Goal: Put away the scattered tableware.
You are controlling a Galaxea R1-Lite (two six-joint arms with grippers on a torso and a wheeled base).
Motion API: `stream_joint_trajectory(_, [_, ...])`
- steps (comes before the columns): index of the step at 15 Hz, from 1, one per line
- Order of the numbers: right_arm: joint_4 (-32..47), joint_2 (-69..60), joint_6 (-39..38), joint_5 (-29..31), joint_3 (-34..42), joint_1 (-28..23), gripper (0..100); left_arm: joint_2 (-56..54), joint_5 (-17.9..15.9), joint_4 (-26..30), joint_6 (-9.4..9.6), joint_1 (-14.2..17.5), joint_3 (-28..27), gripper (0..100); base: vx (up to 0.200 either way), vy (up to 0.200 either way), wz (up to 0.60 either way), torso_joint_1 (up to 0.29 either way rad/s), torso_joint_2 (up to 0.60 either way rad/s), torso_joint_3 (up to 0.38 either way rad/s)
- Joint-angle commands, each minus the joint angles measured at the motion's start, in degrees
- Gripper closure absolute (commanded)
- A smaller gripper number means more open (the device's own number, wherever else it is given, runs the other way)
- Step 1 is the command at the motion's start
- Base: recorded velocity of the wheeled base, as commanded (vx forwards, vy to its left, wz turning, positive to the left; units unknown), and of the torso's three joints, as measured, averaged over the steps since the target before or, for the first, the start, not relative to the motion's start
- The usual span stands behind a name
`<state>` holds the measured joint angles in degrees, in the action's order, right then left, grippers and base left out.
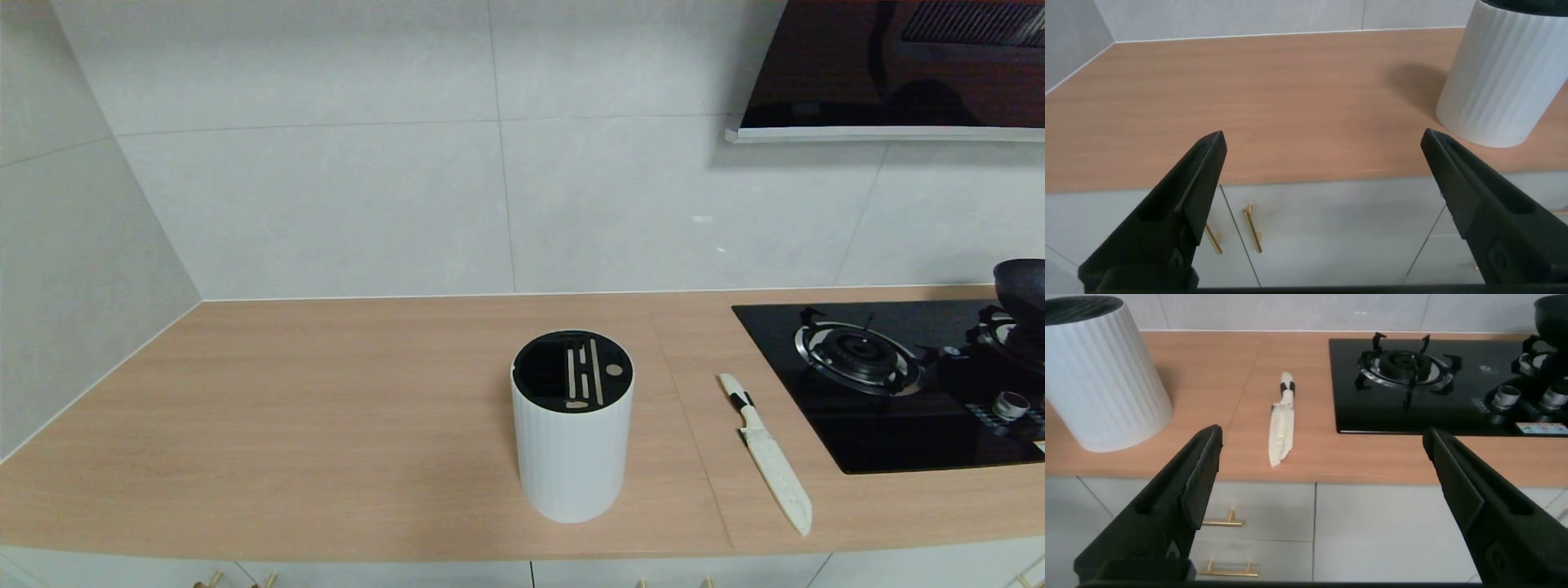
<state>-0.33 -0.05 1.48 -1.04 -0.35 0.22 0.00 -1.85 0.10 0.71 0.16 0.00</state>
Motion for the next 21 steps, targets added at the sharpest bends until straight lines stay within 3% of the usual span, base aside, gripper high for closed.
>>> stream_joint_trajectory(1, [0.42,0.49,-0.24,-0.37,-7.03,0.22,0,0.09,0.01,0.08,0.0,0.02,0.0,0,0.0,0.0,0.0,0.0,0.0,0.0])
stream_joint_trajectory(8, [1.91,28.88,-0.16,-5.82,-17.31,1.8,0,0.09,0.01,-0.01,0.0,0.02,0.0,0,0.0,0.0,0.0,0.0,0.0,0.0])
stream_joint_trajectory(12, [1.74,44.87,-0.16,-2.66,-22.94,10.06,0,0.09,0.1,-0.01,0.0,0.02,0.0,0,0.0,0.0,0.0,0.0,0.0,0.0])
stream_joint_trajectory(21, [-16.19,75.9,-0.16,-1.51,-26.72,10.68,0,0.09,0.01,-0.01,0.0,0.02,0.0,0,0.0,0.0,0.0,0.0,0.0,0.0])
